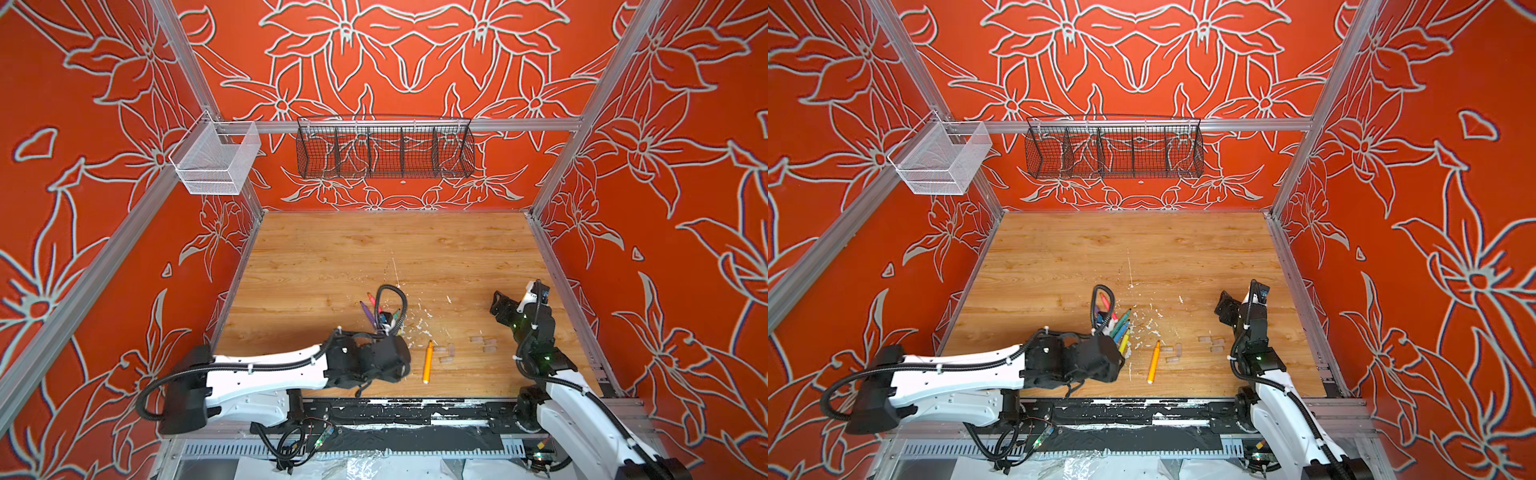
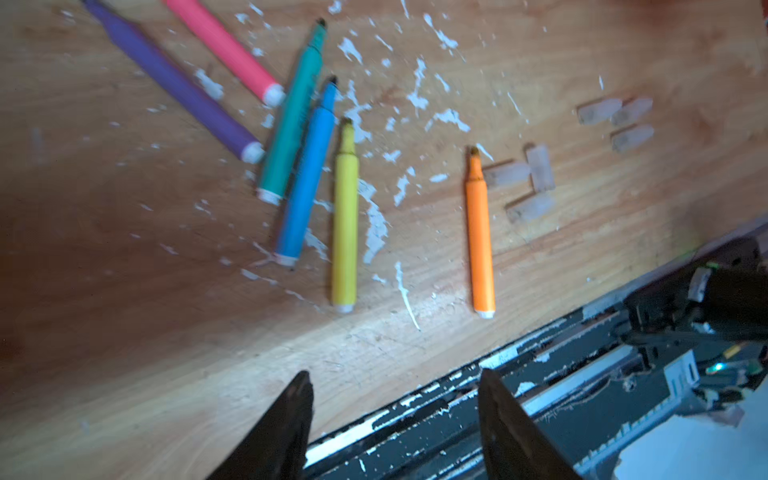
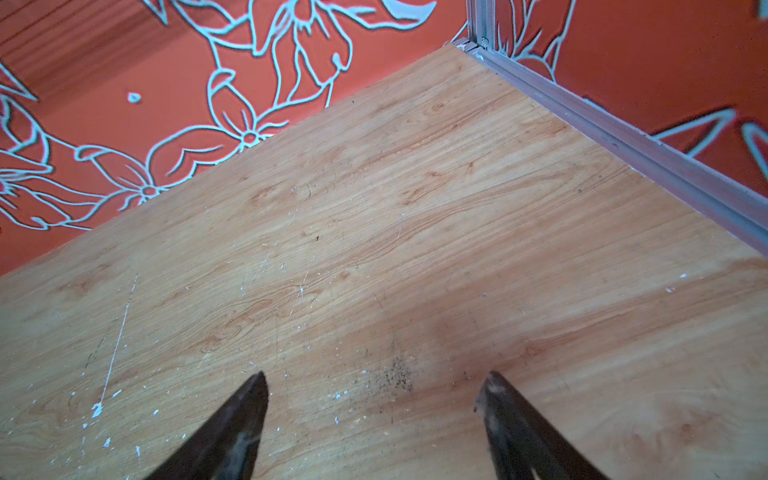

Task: Insert the pens into the pen caps
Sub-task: 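Reach the left gripper toward the orange marker while the right arm lifts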

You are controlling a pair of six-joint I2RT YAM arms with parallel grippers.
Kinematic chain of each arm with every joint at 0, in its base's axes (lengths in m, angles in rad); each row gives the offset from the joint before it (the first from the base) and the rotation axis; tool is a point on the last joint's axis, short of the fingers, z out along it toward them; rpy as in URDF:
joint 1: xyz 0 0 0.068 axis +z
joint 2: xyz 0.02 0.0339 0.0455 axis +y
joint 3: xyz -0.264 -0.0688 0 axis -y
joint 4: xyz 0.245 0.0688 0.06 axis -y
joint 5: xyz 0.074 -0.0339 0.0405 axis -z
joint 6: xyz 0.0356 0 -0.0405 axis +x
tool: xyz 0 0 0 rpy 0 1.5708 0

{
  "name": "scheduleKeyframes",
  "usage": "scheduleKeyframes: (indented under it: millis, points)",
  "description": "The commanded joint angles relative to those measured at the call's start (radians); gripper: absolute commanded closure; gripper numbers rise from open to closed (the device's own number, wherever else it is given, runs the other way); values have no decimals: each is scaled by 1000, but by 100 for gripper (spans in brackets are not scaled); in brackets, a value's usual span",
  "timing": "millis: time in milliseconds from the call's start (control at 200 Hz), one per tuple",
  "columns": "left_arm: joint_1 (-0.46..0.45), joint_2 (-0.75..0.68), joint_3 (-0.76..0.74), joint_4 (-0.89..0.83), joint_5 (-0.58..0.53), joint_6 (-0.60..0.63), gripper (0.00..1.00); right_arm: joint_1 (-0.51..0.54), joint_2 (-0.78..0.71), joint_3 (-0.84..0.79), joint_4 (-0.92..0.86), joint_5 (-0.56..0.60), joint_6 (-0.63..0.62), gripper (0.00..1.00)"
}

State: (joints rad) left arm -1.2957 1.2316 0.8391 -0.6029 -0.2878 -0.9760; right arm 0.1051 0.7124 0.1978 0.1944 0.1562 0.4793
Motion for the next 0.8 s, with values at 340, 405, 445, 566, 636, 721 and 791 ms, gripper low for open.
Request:
scheduleKeyframes:
  millis: [340, 405, 445, 566, 636, 721, 791]
  points:
    - [-105, 307, 83, 42, 8, -134, 45, -3, 41, 46, 37, -50, -8, 25]
    - [-106, 333, 74, 98, 26, -133, 45, -3, 36, 43, 37, -50, -8, 25]
    - [-106, 341, 64, 133, 30, -139, 45, -3, 35, 42, 40, -54, -11, 25]
    - [-107, 366, 61, 181, 44, -129, 43, -3, 36, 42, 42, -58, -11, 25]
    - [-108, 398, 99, 142, 47, -125, 43, -4, 38, 42, 45, -60, -13, 25]
    - [-107, 428, 118, 136, 46, -126, 43, -3, 42, 43, 47, -65, -14, 25]
    - [-108, 449, 130, 131, 43, -126, 43, -4, 42, 43, 46, -65, -15, 25]
